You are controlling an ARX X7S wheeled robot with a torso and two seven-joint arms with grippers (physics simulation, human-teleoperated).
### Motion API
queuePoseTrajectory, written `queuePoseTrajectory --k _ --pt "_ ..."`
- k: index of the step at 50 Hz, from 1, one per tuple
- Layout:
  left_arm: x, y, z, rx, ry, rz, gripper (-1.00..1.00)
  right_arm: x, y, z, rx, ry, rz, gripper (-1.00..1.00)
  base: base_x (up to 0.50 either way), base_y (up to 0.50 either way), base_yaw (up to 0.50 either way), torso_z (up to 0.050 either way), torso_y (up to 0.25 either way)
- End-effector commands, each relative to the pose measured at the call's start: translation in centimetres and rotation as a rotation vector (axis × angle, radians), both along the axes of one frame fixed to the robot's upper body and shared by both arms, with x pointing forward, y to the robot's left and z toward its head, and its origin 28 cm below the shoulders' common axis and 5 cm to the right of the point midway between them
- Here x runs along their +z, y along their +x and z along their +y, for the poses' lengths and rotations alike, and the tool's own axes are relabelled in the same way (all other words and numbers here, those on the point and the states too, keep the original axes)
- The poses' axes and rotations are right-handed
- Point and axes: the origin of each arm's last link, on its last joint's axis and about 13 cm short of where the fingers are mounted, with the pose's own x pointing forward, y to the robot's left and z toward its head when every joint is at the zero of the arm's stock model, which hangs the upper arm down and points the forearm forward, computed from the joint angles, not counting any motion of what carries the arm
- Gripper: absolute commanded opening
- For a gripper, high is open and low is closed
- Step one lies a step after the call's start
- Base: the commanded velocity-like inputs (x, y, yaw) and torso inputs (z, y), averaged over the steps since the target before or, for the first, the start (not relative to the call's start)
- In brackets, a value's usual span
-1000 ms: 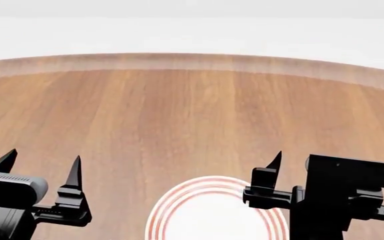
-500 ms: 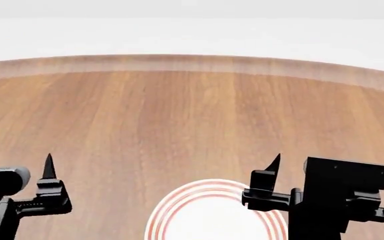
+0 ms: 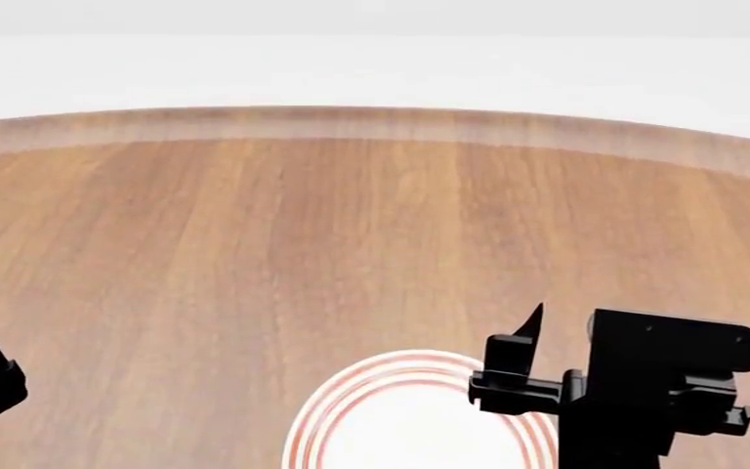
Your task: Pick up the red mug and put it on the plate
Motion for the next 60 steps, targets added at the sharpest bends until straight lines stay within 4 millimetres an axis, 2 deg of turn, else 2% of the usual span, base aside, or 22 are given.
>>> queuePoseTrajectory --k 1,10,21,46,60 --pt "-0.7 0.3 0.4 0.087 -0.067 0.033 1.0 -0.2 0.3 0.2 0.005 0.03 0.003 1.0 0.0 0.0 0.0 0.0 0.0" --pt "-1.7 1.0 0.6 0.07 -0.099 0.077 1.0 -0.4 0.3 0.2 0.006 0.032 0.006 1.0 0.0 0.0 0.0 0.0 0.0" --pt "-4.0 2.8 1.0 0.032 -0.16 0.177 1.0 -0.2 0.3 0.2 0.007 0.031 0.004 1.0 0.0 0.0 0.0 0.0 0.0" --pt "-6.2 5.4 2.6 0.031 -0.189 0.262 1.0 -0.6 0.4 0.3 0.011 0.03 0.012 1.0 0.0 0.0 0.0 0.0 0.0" --pt "-8.0 6.7 3.6 0.062 -0.218 0.324 1.0 -1.0 0.4 0.3 0.01 0.033 0.02 1.0 0.0 0.0 0.0 0.0 0.0"
